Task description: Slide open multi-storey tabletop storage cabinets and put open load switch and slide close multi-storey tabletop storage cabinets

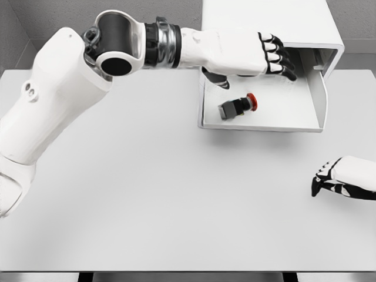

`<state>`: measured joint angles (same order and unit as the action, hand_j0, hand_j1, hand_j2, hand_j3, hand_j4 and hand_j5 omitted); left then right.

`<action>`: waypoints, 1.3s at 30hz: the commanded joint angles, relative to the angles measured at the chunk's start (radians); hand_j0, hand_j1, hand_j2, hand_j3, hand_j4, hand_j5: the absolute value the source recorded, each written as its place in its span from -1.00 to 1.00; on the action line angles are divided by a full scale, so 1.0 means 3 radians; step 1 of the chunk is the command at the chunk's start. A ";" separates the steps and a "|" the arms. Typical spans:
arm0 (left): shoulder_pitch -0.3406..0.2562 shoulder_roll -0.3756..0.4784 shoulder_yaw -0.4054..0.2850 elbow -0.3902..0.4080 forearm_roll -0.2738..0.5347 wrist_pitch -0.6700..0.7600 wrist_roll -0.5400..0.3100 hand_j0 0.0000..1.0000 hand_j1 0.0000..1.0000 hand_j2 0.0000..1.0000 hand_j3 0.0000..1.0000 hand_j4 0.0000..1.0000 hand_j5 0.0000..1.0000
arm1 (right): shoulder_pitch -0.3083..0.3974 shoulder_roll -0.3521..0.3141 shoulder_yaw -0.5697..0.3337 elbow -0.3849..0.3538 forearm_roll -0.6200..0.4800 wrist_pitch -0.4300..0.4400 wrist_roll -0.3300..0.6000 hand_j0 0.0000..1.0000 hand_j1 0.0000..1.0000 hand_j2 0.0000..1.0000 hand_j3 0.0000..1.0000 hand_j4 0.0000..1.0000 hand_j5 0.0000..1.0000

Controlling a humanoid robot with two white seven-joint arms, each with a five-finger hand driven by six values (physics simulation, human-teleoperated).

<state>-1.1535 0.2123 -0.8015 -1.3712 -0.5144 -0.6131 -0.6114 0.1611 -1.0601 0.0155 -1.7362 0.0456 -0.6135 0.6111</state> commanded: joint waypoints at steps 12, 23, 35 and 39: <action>0.0143 0.2574 0.0084 -0.1192 0.2180 0.0008 0.0002 1.00 1.00 1.00 1.00 1.00 1.00 | -0.0476 0.0000 0.0312 -0.0062 -0.0024 0.0009 -0.0001 -0.14 -0.14 -0.14 -0.14 -0.14 -0.14; 0.1237 0.2191 0.0100 -0.0256 0.1679 0.0008 0.0002 1.00 1.00 1.00 1.00 1.00 1.00 | -0.0941 0.0021 0.0720 -0.0062 -0.0024 0.0009 -0.0001 -0.14 -0.14 -0.14 -0.14 -0.14 -0.14; 0.1488 0.2176 0.0325 -0.0205 0.1117 0.0008 0.0002 1.00 1.00 1.00 1.00 1.00 1.00 | -0.1370 0.0072 0.1017 -0.0047 -0.0024 0.0009 -0.0001 -0.13 -0.13 -0.13 -0.13 -0.13 -0.13; 0.1488 0.2197 0.0315 -0.0210 0.1122 0.0008 0.0002 1.00 1.00 1.00 1.00 1.00 1.00 | -0.1452 0.0097 0.1109 -0.0016 -0.0004 0.0009 -0.0001 -0.12 -0.12 -0.12 -0.12 -0.12 -0.12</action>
<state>-0.7071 0.8681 -0.7068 -1.4335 -0.1827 -0.6135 -0.6113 -0.2868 -1.0341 0.3300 -1.7454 0.0467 -0.6132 0.6112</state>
